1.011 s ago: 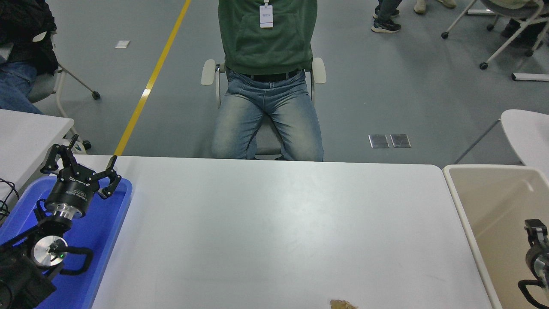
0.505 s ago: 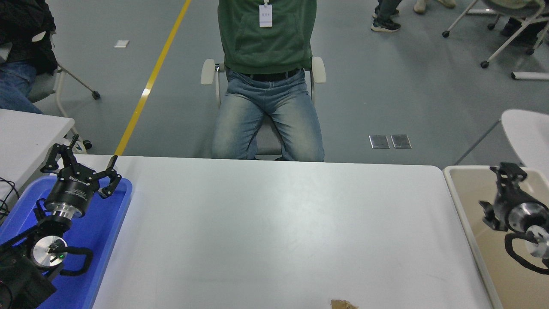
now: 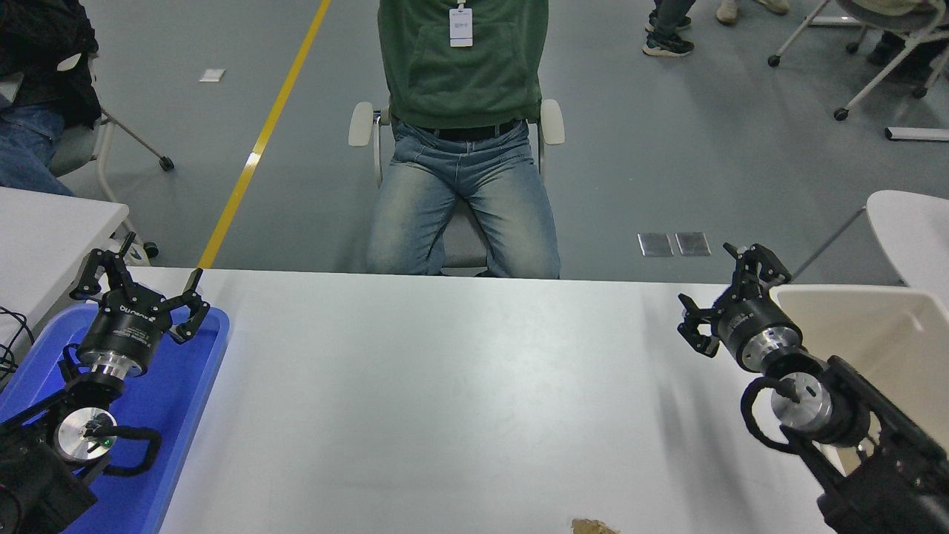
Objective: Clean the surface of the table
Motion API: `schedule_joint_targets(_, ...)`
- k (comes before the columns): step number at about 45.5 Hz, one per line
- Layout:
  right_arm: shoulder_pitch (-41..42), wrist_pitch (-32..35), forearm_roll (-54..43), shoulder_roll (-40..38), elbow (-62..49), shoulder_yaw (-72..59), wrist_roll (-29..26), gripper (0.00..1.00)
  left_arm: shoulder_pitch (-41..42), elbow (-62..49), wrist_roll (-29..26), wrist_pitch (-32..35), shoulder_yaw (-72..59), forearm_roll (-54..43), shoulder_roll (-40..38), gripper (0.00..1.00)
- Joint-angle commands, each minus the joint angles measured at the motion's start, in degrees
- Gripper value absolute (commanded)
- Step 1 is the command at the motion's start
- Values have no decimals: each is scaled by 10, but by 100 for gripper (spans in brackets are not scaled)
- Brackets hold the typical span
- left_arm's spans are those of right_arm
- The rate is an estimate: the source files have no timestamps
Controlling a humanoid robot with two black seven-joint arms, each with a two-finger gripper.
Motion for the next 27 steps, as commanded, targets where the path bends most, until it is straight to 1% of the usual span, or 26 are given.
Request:
schedule_joint_targets(1, -9, 1, -9, 50, 1, 13, 21, 100, 0, 0, 0, 0, 0, 0, 0, 100)
schedule_joint_targets(12, -10, 1, -13, 39, 2, 2, 24, 100, 0, 0, 0, 0, 0, 0, 0, 100)
schedule_joint_targets(21, -10, 1, -91, -39, 12, -86, 23, 100, 0, 0, 0, 0, 0, 0, 0, 100)
schedule_joint_targets(27, -19, 1, -151, -95, 52, -141, 23, 100, 0, 0, 0, 0, 0, 0, 0, 100)
